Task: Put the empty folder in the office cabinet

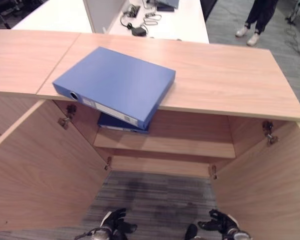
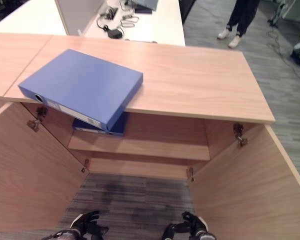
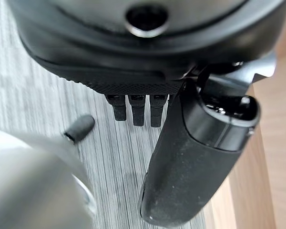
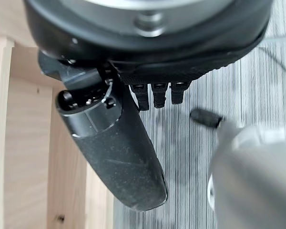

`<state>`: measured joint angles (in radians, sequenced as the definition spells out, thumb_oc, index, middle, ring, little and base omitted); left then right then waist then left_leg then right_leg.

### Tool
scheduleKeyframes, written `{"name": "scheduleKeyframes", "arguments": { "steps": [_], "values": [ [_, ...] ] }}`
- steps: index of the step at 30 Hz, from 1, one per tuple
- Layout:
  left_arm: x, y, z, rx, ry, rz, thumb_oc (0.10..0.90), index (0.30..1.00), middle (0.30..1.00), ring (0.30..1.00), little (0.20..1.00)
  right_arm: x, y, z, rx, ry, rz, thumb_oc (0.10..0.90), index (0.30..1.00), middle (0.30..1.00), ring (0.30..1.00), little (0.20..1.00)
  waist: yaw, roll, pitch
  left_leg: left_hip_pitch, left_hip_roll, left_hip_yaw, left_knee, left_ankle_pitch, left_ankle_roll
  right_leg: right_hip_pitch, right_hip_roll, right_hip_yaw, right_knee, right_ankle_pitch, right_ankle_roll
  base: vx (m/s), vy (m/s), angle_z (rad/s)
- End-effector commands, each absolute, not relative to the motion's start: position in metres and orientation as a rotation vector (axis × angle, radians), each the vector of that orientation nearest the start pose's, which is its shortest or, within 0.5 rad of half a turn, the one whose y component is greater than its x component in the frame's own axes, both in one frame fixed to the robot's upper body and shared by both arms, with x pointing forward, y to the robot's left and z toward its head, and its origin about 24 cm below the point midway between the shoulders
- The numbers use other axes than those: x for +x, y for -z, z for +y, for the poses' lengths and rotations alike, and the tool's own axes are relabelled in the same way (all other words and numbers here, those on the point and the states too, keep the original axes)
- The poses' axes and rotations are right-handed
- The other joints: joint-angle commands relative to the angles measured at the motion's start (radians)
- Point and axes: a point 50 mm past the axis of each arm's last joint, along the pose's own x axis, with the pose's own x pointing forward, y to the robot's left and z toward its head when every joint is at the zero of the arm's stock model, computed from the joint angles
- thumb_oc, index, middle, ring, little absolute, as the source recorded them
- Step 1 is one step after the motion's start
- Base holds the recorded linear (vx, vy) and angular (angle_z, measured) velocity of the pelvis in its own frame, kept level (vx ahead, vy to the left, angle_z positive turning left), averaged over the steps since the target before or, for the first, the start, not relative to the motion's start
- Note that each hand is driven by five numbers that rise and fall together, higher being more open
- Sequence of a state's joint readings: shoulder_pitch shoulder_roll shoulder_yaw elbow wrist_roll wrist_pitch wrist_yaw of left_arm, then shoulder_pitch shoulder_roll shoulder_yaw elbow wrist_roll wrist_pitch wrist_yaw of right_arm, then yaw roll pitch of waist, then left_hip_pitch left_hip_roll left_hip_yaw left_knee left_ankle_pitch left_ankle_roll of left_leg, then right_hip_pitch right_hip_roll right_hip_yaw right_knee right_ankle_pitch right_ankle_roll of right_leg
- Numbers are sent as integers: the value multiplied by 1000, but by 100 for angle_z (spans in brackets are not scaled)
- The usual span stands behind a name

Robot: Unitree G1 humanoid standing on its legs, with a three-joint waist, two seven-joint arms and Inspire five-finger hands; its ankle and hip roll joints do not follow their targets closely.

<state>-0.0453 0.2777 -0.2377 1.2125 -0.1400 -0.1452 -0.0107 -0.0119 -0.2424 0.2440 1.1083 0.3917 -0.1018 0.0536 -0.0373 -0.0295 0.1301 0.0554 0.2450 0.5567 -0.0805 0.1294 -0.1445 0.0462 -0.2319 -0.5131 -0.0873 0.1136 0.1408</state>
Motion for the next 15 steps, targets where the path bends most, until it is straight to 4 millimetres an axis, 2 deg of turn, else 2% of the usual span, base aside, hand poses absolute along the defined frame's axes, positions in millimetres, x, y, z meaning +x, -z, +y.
{"name": "scheduleKeyframes", "arguments": {
  "steps": [1, 10, 13, 15],
  "values": [
    [133, 146, 232, 289, 18, 1000, 800, 900, 900, 900, 900, 164, 132, -227, -58, 56, 879, 800, 900, 900, 900, 900, 6, 28, -4, 3, 13, -14, 14, -8, -43, 67, 19, 50, 41, -160, 28, 137, 174, -10],
    [137, 143, 241, 308, -4, 993, 800, 900, 900, 900, 900, 165, 133, -219, -62, 29, 884, 800, 900, 900, 900, 900, 7, 20, -17, 12, -42, 16, 4, -47, 4, 39, -36, 31, 122, -145, 64, 93, 108, -6],
    [141, 141, 242, 299, -12, 976, 800, 900, 900, 900, 900, 161, 135, -219, -57, 38, 901, 800, 900, 900, 900, 900, 8, 23, -20, 14, -71, 27, 2, -71, 29, 21, -66, 19, 176, -133, 85, 78, 131, -15],
    [145, 139, 242, 298, -10, 965, 800, 900, 900, 900, 900, 161, 135, -219, -50, 41, 899, 800, 900, 900, 900, 900, 7, 27, -14, 16, -87, 30, 0, -85, 45, -16, -88, 34, 253, -133, 100, 42, 134, -11]
  ]
}}
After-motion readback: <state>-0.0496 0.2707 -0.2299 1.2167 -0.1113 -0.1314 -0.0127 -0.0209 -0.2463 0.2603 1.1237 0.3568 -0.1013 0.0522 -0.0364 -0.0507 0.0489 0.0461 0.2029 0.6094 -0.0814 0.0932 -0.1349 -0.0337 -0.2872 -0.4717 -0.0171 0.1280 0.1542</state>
